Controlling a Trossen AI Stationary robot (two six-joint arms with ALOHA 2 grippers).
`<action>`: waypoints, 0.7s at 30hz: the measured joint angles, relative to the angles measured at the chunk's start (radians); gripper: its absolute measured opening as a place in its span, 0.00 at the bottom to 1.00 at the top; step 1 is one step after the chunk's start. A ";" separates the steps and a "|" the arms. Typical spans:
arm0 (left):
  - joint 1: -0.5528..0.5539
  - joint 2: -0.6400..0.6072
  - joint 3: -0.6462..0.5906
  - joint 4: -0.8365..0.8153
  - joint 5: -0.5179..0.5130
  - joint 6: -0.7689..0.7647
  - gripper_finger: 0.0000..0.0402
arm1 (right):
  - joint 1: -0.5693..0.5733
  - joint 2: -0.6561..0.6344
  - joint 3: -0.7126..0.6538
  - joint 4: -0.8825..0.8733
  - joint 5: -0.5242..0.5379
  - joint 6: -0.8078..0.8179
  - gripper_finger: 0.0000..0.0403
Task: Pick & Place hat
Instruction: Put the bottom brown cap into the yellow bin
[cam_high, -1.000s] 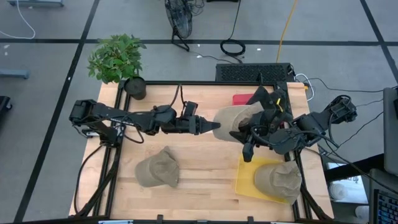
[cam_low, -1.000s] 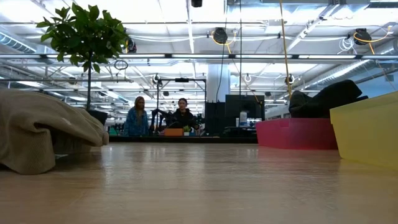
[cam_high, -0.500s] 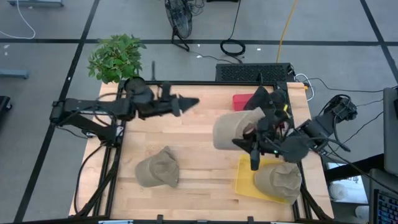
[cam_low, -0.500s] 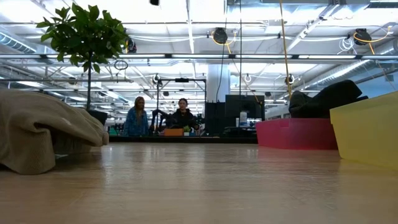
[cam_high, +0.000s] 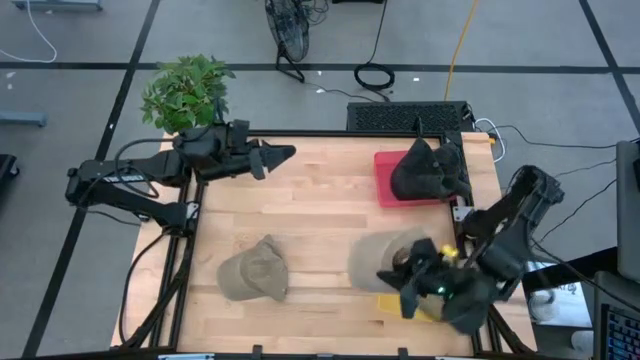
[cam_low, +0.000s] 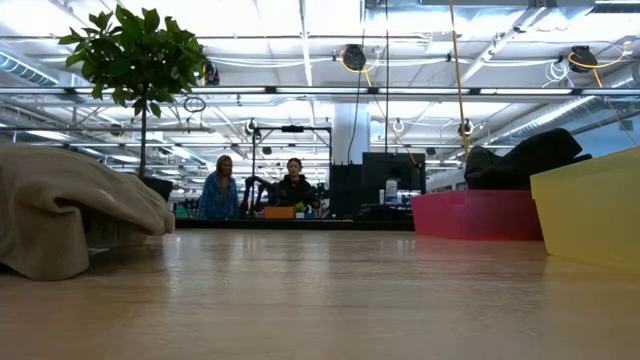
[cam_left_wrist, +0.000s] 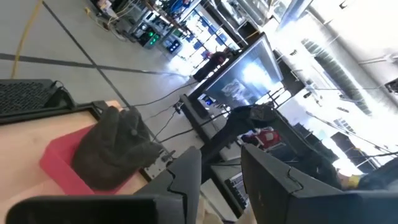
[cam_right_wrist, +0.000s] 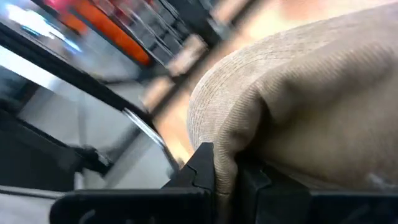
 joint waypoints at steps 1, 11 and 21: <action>0.000 0.000 0.000 -0.001 0.001 0.000 0.29 | 0.001 0.017 0.000 -0.053 -0.029 0.064 0.03; 0.004 0.000 0.000 -0.024 0.057 0.014 0.29 | 0.007 0.086 -0.001 -0.485 -0.320 0.590 0.03; 0.026 0.000 0.000 -0.057 0.124 0.044 0.29 | 0.061 0.109 -0.001 -0.565 -0.485 0.823 0.03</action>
